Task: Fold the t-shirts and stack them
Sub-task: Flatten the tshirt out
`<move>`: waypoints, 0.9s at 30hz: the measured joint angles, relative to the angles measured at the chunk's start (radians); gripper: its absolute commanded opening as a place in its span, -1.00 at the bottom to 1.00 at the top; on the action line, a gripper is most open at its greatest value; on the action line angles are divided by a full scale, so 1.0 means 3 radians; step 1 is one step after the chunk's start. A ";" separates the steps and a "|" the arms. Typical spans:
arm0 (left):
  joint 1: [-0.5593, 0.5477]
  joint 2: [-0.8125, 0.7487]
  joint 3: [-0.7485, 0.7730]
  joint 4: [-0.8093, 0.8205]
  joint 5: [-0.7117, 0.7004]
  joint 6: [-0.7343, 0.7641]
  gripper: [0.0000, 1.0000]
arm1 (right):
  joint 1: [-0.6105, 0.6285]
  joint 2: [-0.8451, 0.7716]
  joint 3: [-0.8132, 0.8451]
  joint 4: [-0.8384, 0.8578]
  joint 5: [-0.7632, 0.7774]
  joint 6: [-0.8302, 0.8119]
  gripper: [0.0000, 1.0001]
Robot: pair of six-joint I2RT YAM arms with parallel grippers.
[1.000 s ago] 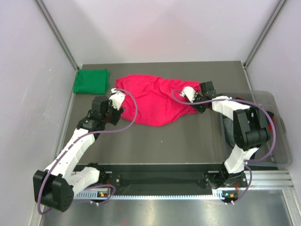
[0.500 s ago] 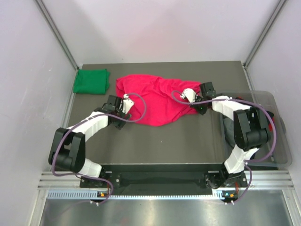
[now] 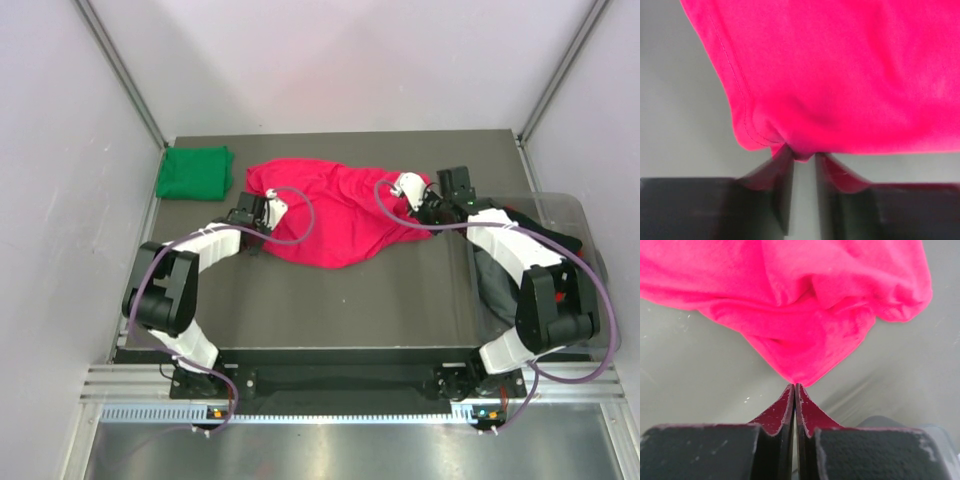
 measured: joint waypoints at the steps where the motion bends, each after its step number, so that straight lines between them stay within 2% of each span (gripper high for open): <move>1: 0.0004 0.0028 0.0024 0.0000 0.0003 -0.0024 -1.00 | 0.0000 0.0000 -0.0017 -0.0014 -0.0001 0.0006 -1.00; 4: 0.0008 0.0055 0.0045 -0.0003 0.0018 -0.0017 -1.00 | 0.0000 0.0000 -0.0045 -0.0047 -0.0017 0.0032 -0.95; 5: 0.0008 0.0048 0.0046 -0.0003 0.0018 -0.0017 -1.00 | 0.0000 0.0000 -0.0060 -0.0039 -0.0022 0.0034 -0.66; 6: 0.0008 0.0045 0.0047 -0.0003 0.0020 -0.0017 -1.00 | 0.0000 0.0000 -0.0084 -0.0028 -0.0023 0.0028 -0.55; 14: 0.0008 -0.0072 0.0055 -0.0037 0.0033 -0.0015 -1.00 | -0.0008 0.0277 -0.0165 -0.0022 0.0028 -0.0064 -0.19; 25: 0.0008 -0.0172 0.0055 -0.0080 0.0092 -0.0042 -1.00 | -0.0032 0.0749 0.0011 0.0053 0.0080 -0.0090 -0.12; 27: 0.0008 -0.0172 0.0055 -0.0081 0.0093 -0.0042 -1.00 | -0.0036 0.0799 0.0033 0.0094 0.0089 -0.0089 -0.25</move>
